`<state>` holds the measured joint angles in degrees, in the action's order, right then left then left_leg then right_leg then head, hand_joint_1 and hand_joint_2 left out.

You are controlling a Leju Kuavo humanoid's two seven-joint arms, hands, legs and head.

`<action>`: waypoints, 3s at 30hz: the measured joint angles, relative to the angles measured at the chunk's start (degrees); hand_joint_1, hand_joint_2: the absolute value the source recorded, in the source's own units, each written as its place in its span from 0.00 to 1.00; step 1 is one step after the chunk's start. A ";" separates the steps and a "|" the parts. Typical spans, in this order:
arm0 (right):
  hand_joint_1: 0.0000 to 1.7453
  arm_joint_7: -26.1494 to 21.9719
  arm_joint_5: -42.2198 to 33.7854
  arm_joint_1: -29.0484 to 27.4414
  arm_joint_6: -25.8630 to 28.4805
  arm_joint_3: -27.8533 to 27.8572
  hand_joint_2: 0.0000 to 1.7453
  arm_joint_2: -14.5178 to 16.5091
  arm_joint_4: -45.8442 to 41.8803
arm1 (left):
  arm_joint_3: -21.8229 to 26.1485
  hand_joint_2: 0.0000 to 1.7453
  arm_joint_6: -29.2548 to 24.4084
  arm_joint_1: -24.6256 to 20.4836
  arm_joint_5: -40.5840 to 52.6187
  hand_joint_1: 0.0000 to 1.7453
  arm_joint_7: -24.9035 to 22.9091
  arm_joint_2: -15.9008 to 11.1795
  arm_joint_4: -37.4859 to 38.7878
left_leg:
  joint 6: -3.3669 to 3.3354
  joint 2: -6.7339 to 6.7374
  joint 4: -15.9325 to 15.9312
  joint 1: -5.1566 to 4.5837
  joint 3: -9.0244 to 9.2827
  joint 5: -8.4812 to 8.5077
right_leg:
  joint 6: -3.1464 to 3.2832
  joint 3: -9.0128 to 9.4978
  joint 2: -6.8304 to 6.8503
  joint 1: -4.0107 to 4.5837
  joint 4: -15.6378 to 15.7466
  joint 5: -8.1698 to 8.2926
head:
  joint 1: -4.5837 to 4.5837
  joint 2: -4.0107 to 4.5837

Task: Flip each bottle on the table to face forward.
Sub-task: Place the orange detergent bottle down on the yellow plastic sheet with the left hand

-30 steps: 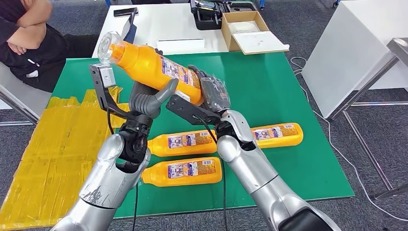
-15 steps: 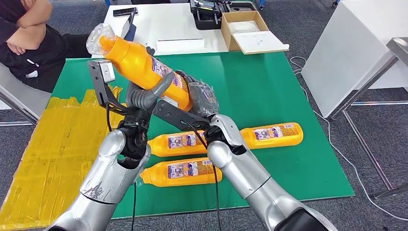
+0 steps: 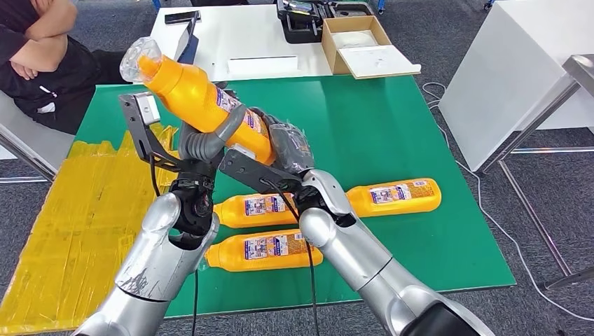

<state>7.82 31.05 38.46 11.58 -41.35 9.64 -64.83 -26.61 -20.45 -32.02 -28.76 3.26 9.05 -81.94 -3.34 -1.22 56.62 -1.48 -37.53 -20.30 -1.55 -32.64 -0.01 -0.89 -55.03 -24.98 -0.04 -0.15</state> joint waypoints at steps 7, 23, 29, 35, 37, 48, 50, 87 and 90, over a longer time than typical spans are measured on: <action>1.00 0.17 -1.69 0.12 0.28 -1.04 1.00 -0.51 0.01 | -0.39 1.00 -1.12 -0.01 -0.98 1.00 0.37 -0.04 -0.07 | 0.00 0.00 0.00 0.00 -0.01 0.00 | 0.00 -0.01 0.00 0.00 0.00 0.00 | 0.01 0.00; 0.00 -0.04 -6.97 1.15 0.78 -4.56 0.00 -2.31 0.07 | -1.84 1.00 -4.16 -1.24 -2.76 1.00 0.57 -1.85 -0.94 | 0.00 0.01 0.00 0.00 -0.01 0.00 | 0.00 -0.03 -0.01 -0.01 0.00 0.00 | 0.01 0.00; 0.00 1.03 -7.08 1.10 0.82 -5.07 0.00 -3.25 0.21 | -1.08 1.00 -4.34 -2.51 -3.17 1.00 0.61 -3.37 -1.60 | 0.00 0.01 0.00 0.00 -0.03 0.00 | 0.00 -0.03 0.00 0.00 0.00 0.00 | 0.00 0.00; 0.00 2.28 -5.26 -0.34 1.75 -4.85 0.00 -5.24 0.17 | 1.97 1.00 -8.10 -4.30 11.54 1.00 2.95 -5.71 -2.41 | 0.00 -0.02 0.00 0.00 -0.03 0.00 | 0.00 -0.02 0.01 0.00 0.00 0.00 | -0.01 0.00; 0.00 2.44 -4.15 -1.67 1.48 -3.84 0.00 -6.49 -0.13 | 4.51 1.00 -8.43 -5.05 18.98 1.00 3.08 -6.93 -2.67 | 0.00 -0.04 0.00 0.00 -0.03 0.00 | 0.00 0.00 0.02 0.01 -0.01 0.00 | -0.02 0.00; 0.00 -0.31 -3.32 -7.40 0.44 10.89 0.00 -15.08 -11.52 | 13.07 1.00 -10.41 -4.99 72.57 1.00 3.12 -19.32 6.74 | 0.01 -0.03 0.00 0.00 -0.02 0.01 | 0.00 -0.04 0.04 -0.05 -0.02 0.00 | -0.01 0.00; 0.00 -0.92 -4.06 -8.03 0.34 12.63 0.00 -16.22 -14.11 | 12.51 1.00 -10.45 -4.91 77.45 1.00 2.61 -20.49 9.61 | 0.01 0.02 0.00 0.00 -0.02 0.01 | 0.00 -0.03 0.01 -0.05 -0.02 0.00 | -0.01 0.00; 0.00 -3.23 -3.61 -14.59 -0.92 14.52 0.00 -20.68 -27.77 | -6.17 0.00 0.56 -12.87 103.02 0.00 -7.06 -19.20 53.88 | 0.01 0.01 0.00 -0.02 -0.06 0.01 | 0.00 -0.11 0.00 -0.06 -0.01 0.00 | -0.01 0.00; 0.00 -3.23 -3.20 -15.41 -1.06 14.77 0.00 -20.86 -28.10 | -6.16 0.00 1.10 -13.25 102.40 0.00 -7.74 -18.81 55.15 | 0.01 0.01 0.00 -0.02 -0.06 0.01 | 0.00 -0.10 0.00 -0.05 -0.01 0.00 | -0.01 0.00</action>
<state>4.59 27.85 23.05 10.52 -26.58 -11.22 -92.92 -32.76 -19.35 -45.27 73.64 -4.49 -9.76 -26.79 -3.34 -1.21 56.62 -1.50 -37.59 -20.29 -1.55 -32.74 -0.01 -0.94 -55.04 -24.97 -0.04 -0.15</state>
